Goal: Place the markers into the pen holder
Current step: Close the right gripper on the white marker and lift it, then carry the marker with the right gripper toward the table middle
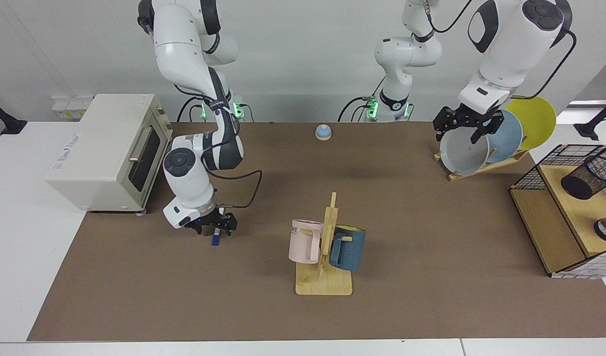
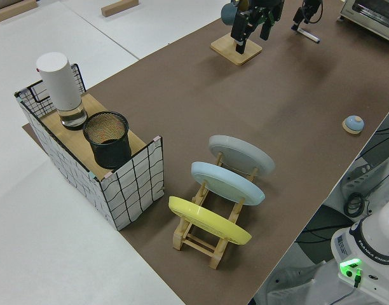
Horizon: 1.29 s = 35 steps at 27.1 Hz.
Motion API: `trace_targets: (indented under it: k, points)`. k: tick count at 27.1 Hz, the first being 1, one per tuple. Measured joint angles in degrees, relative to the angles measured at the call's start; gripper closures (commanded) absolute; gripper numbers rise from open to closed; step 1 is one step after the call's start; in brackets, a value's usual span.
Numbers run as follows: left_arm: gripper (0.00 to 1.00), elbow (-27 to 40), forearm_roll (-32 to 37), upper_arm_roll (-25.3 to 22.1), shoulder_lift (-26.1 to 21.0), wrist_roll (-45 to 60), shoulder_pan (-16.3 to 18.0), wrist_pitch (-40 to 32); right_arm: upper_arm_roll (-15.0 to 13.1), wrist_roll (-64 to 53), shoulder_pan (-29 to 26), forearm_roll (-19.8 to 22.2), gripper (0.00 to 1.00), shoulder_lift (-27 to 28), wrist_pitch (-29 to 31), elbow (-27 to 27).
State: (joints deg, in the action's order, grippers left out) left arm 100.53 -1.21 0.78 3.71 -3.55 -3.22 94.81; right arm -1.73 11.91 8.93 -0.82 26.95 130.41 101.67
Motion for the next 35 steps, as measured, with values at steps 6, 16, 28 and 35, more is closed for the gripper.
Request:
trace_targets:
  k: [6,16,28,35]
  points:
    - [0.00,0.4,0.0,0.0,0.0,0.0,0.0,0.0,0.0,2.2,-0.3,0.0,0.02,0.6,-1.2,0.0]
    - [0.00,1.1,0.0,0.0,0.0,0.0,0.0,0.1,0.0,7.6,-0.3,0.0,0.95,0.9,-1.9,0.0]
    - [0.00,1.2,0.0,-0.1,0.0,0.0,0.0,0.1,0.2,7.9,-0.2,-0.1,1.00,0.9,-1.9,-0.4]
    - [0.00,1.2,0.0,0.4,0.0,0.0,0.0,1.3,0.5,9.0,0.6,-0.2,1.00,0.9,-1.9,-0.6]
